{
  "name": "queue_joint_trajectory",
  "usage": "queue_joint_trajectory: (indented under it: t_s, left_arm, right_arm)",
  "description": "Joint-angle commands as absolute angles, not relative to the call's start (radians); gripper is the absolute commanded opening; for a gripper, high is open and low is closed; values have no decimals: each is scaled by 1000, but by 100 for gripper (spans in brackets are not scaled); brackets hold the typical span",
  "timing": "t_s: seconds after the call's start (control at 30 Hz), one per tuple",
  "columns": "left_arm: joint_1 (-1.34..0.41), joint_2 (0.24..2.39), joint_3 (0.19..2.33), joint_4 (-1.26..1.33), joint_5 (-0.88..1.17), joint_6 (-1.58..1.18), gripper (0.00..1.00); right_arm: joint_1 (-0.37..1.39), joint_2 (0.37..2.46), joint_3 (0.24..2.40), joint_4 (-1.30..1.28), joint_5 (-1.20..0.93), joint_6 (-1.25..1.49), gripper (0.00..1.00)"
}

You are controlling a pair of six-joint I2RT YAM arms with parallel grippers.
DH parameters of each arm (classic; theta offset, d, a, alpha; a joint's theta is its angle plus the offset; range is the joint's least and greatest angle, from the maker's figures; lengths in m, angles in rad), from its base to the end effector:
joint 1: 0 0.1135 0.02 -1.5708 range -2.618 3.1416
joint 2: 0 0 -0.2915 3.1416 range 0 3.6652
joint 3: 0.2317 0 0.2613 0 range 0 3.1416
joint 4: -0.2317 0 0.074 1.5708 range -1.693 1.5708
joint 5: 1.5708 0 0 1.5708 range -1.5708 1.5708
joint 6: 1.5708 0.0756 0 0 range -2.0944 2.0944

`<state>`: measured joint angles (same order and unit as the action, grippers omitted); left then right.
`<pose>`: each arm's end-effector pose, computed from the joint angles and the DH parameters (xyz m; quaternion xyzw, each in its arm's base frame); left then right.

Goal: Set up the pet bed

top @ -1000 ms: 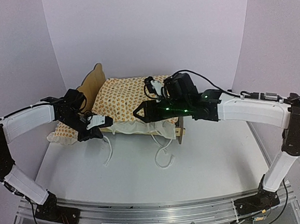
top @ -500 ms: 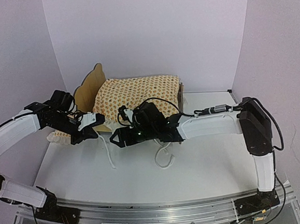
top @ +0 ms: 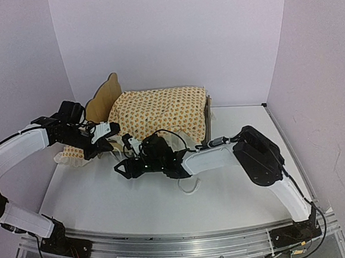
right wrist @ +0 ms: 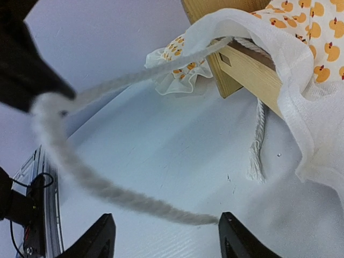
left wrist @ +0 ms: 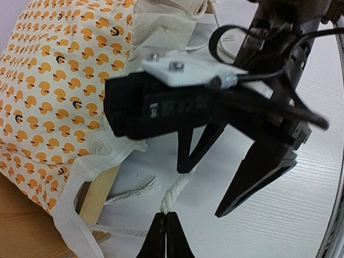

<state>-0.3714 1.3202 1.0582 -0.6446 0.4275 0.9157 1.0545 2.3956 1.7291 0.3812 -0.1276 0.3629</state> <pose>0.2653 -0.1370 0.2755 0.6097 0.6975 -0.1075 0.3608 0.2948 0.5387 0.1593 -0.3067 0.7386 0.4281 0.4209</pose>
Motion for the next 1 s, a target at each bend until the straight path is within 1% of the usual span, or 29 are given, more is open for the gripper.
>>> queue_joint_trajectory:
  t_s: [0.0, 0.03, 0.13, 0.17, 0.2, 0.33, 0.37, 0.4, 0.43, 0.47, 0.5, 0.57, 0.6, 0.63, 0.67, 0.7, 0.77, 0.83, 0.9, 0.97]
  left_arm:
    - [-369, 1327, 1107, -618, 460, 905, 0]
    - [-368, 1327, 1108, -620, 460, 905, 0]
    - [-366, 1327, 1106, -620, 456, 907, 0]
    - [-365, 1327, 1106, -619, 456, 908, 0]
    - [-364, 1327, 1105, -618, 456, 908, 0]
    - [-364, 1339, 1109, -589, 426, 889, 1]
    - [-364, 1343, 1111, -582, 416, 890, 19]
    - [-364, 1345, 1114, -581, 411, 899, 45]
    - [-364, 1342, 1119, -587, 419, 924, 68]
    - [-364, 1334, 1126, -600, 442, 960, 80]
    - [-364, 1323, 1137, -620, 475, 1002, 83]
    - [-364, 1312, 1201, -739, 600, 1136, 84]
    - [-365, 1327, 1248, -842, 667, 1227, 83]
    - [-372, 1341, 1305, -1006, 728, 1365, 82]
    - [-388, 1361, 1333, -1146, 749, 1470, 81]
    - [-428, 1373, 1332, -1224, 718, 1536, 79]
    - [-506, 1381, 1252, -1207, 571, 1548, 71]
    - [-518, 1406, 1153, -1119, 464, 1553, 67]
    - [-512, 1448, 1104, -963, 376, 1547, 66]
    - [-480, 1520, 1119, -870, 340, 1571, 65]
  right_arm:
    - [1052, 2463, 1853, 447, -87, 410, 57]
    - [1053, 2465, 1856, 448, -69, 407, 48]
    - [1053, 2442, 1827, 448, -18, 388, 11]
    - [1053, 2429, 1815, 448, -8, 383, 3]
    - [1053, 2418, 1802, 448, -1, 379, 0]
    - [1050, 2369, 1751, 443, -13, 400, 0]
    - [1047, 2352, 1748, 431, -17, 426, 0]
    - [1042, 2330, 1747, 408, -18, 467, 0]
    - [1034, 2309, 1754, 378, -14, 510, 0]
    - [1024, 2293, 1771, 335, -9, 551, 0]
    - [1015, 2279, 1795, 279, -7, 592, 0]
    - [993, 2267, 1852, 174, -9, 658, 0]
    - [984, 2271, 1877, 144, -17, 683, 0]
    - [976, 2276, 1909, 113, -25, 708, 0]
    - [971, 2287, 1938, 90, -28, 729, 0]
    - [968, 2299, 1969, 73, -34, 746, 0]
    - [967, 2325, 2031, 63, -42, 761, 0]
    - [967, 2346, 2086, 63, -56, 764, 0]
    - [967, 2352, 2112, 63, -58, 770, 0]
    - [967, 2341, 2126, 63, -53, 761, 0]
